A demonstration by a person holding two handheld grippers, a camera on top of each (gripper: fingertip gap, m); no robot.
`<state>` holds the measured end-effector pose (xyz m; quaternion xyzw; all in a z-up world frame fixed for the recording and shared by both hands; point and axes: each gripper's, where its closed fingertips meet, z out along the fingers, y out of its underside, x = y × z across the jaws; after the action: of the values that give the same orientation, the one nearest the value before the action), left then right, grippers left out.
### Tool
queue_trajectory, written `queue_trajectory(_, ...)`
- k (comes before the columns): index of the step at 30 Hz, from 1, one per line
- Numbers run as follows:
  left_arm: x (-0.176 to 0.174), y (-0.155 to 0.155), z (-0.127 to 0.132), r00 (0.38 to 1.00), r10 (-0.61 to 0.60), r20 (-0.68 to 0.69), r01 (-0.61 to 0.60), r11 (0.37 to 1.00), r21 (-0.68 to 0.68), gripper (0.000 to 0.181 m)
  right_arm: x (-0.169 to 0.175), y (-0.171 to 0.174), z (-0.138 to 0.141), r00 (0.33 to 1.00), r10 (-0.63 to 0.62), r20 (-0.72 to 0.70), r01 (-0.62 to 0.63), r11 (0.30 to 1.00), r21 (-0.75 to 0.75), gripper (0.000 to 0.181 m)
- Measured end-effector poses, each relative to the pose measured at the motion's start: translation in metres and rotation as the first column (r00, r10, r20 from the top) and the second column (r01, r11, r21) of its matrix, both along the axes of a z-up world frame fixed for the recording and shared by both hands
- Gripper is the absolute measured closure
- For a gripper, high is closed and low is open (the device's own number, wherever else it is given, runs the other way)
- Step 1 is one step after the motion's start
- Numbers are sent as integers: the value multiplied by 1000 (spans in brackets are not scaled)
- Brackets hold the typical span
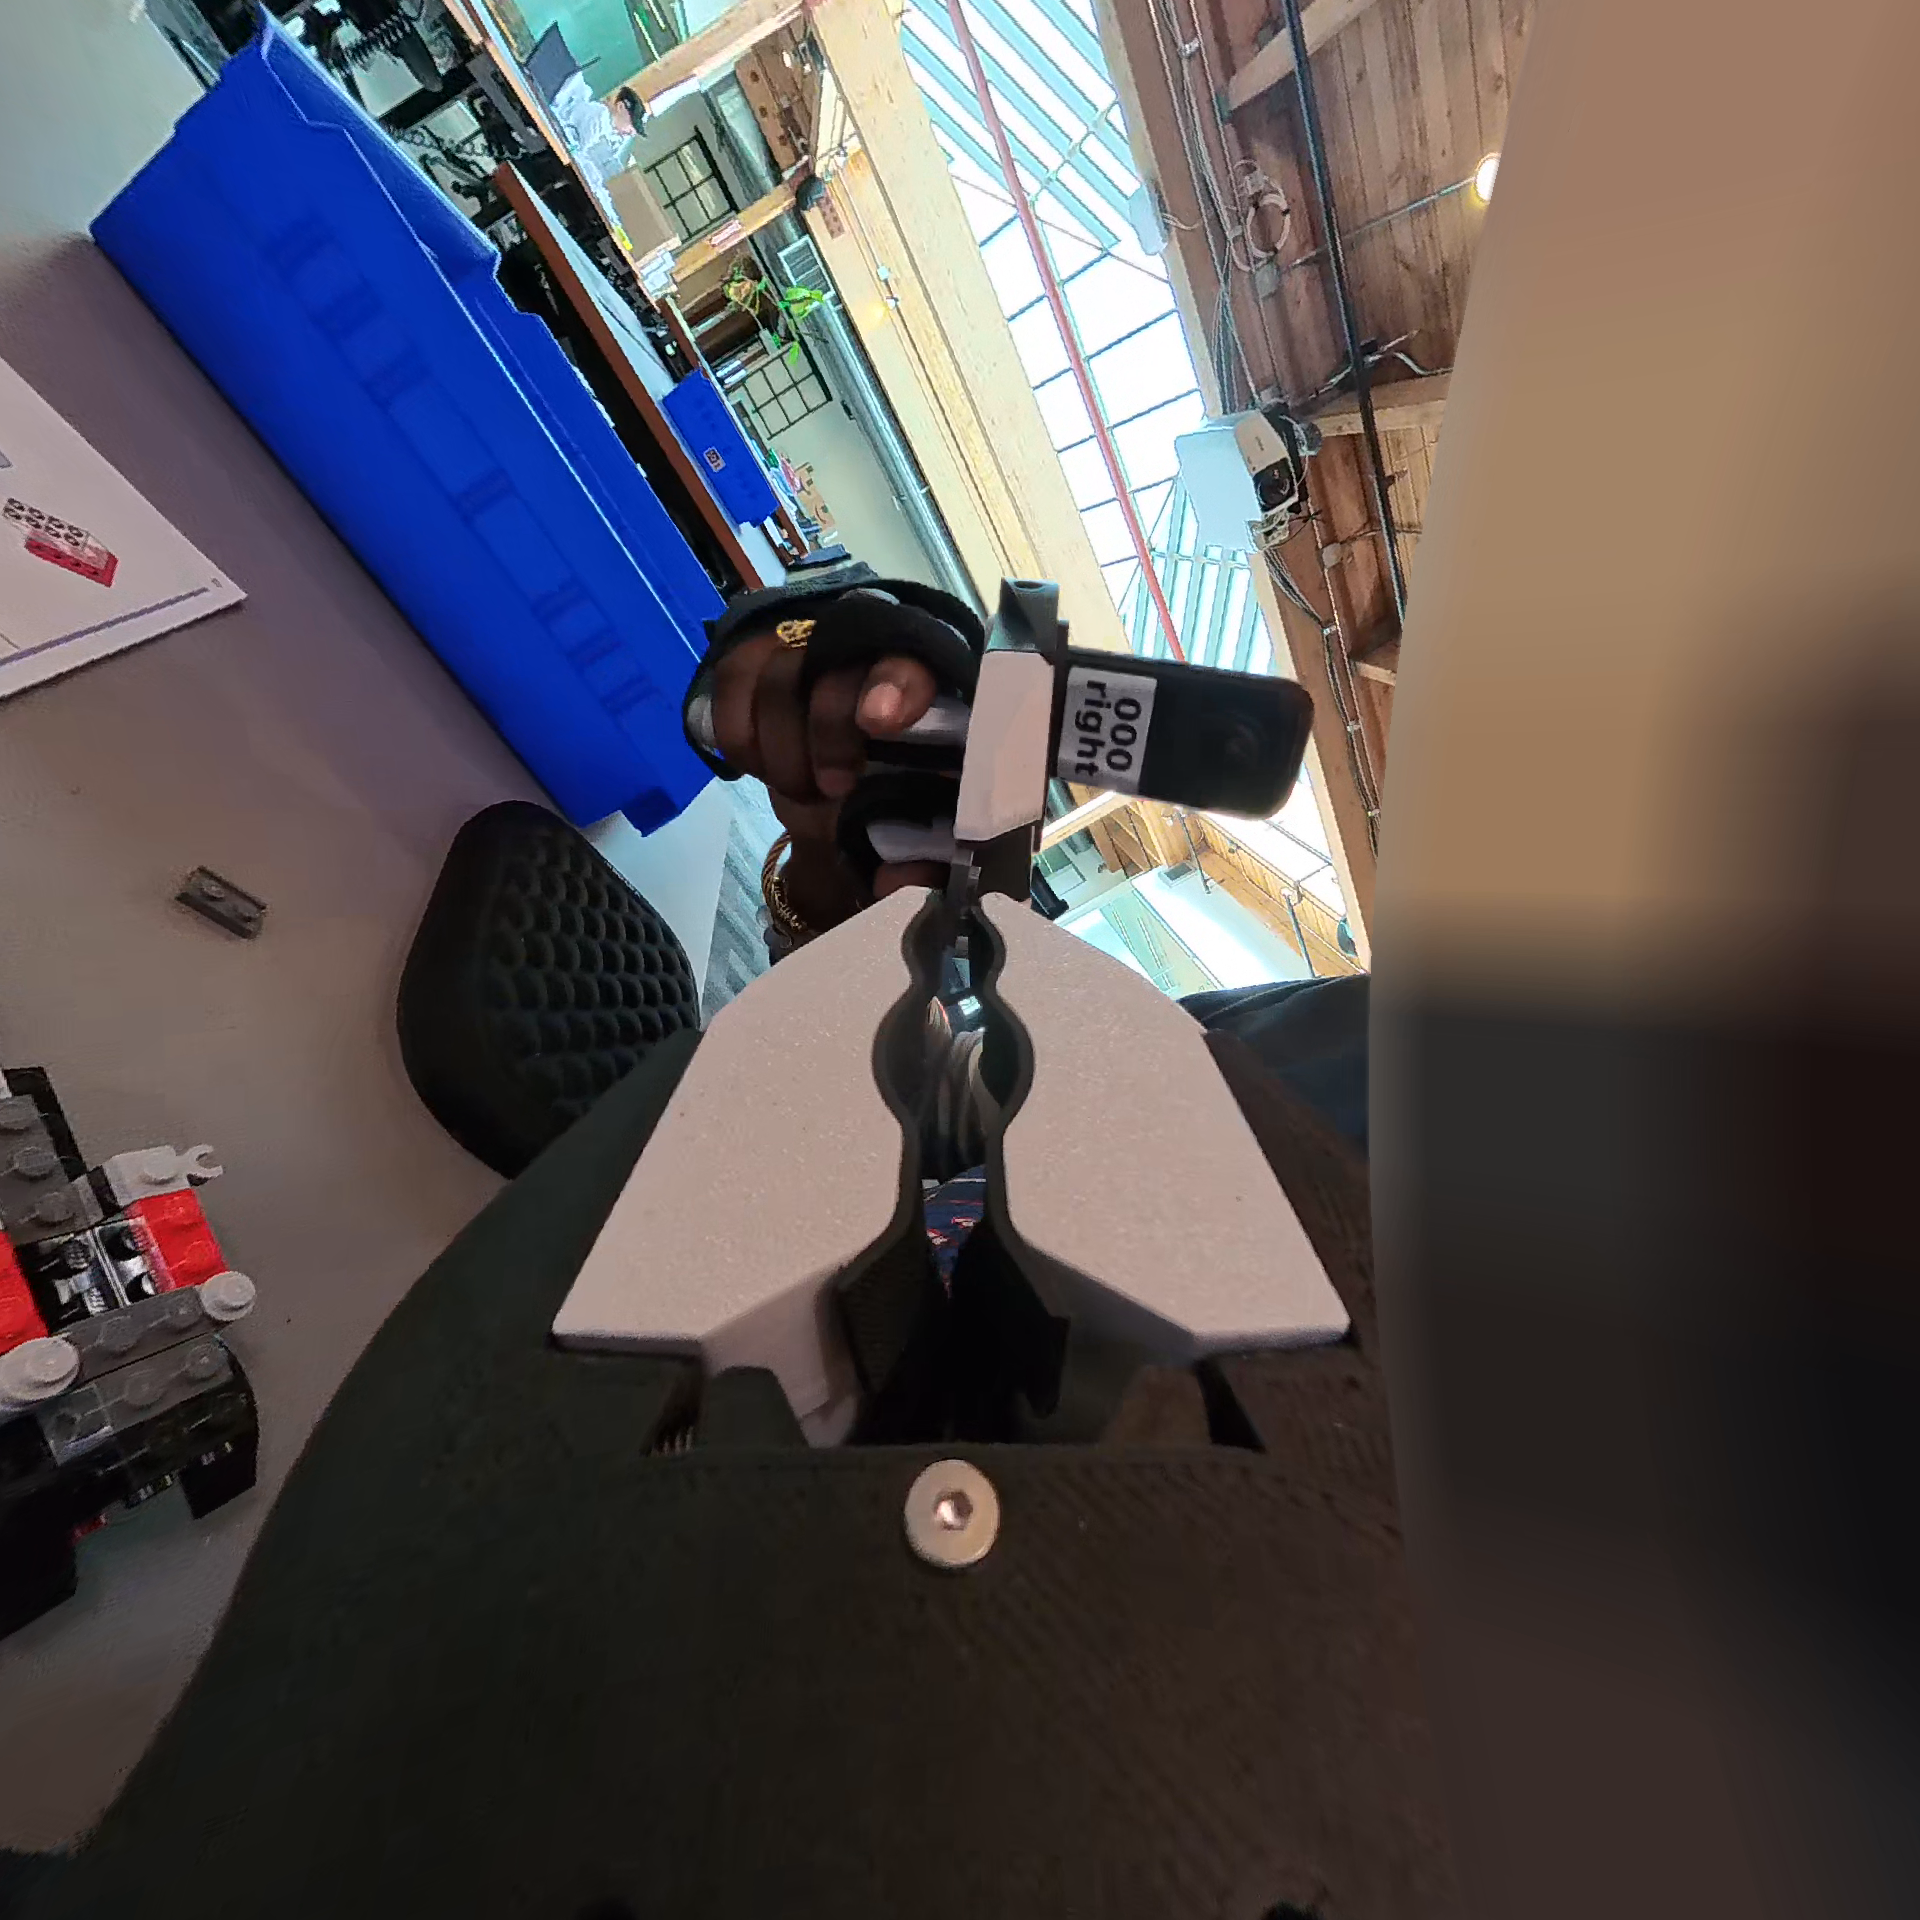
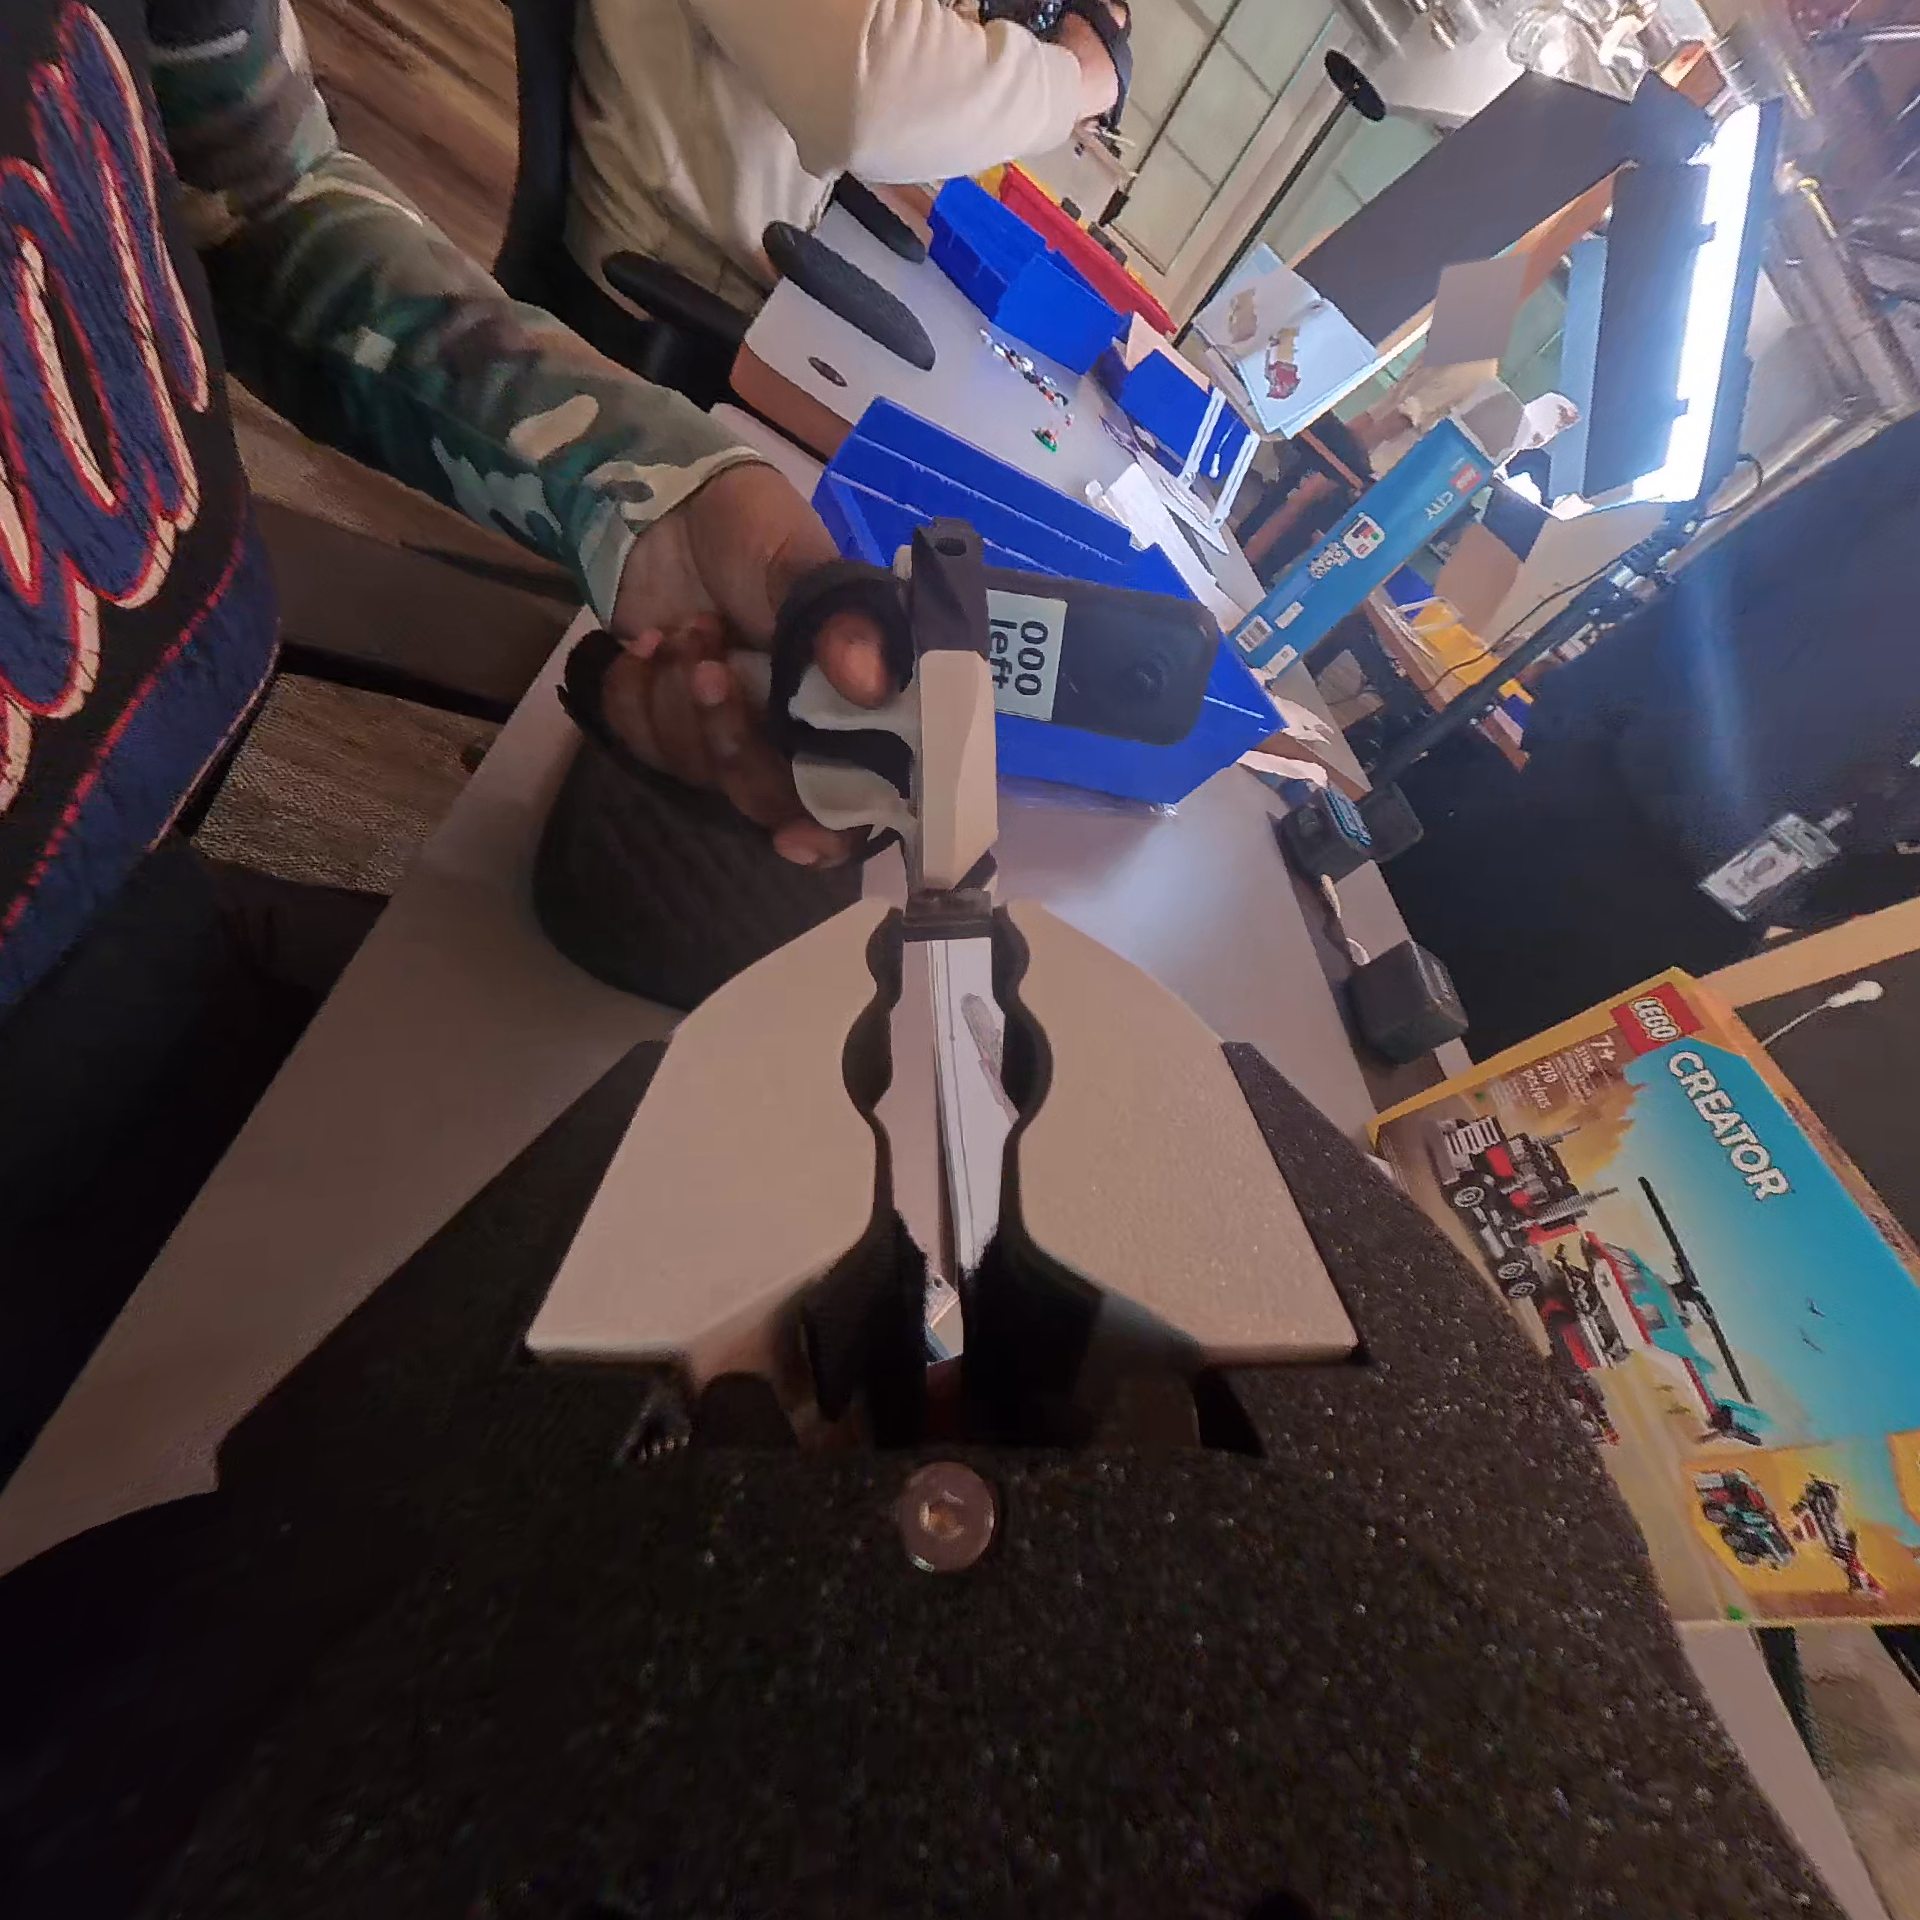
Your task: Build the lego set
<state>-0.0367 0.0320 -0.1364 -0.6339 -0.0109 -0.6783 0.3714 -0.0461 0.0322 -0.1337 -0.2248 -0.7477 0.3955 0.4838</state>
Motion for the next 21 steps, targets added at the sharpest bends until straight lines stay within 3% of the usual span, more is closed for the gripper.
queue_trajectory(21, 2, 1, -4, 1000, -19, 9, 20, 999, -27, 177, 2, 3, -6, 1000, -25, 8, 25, 999, 23, 165)
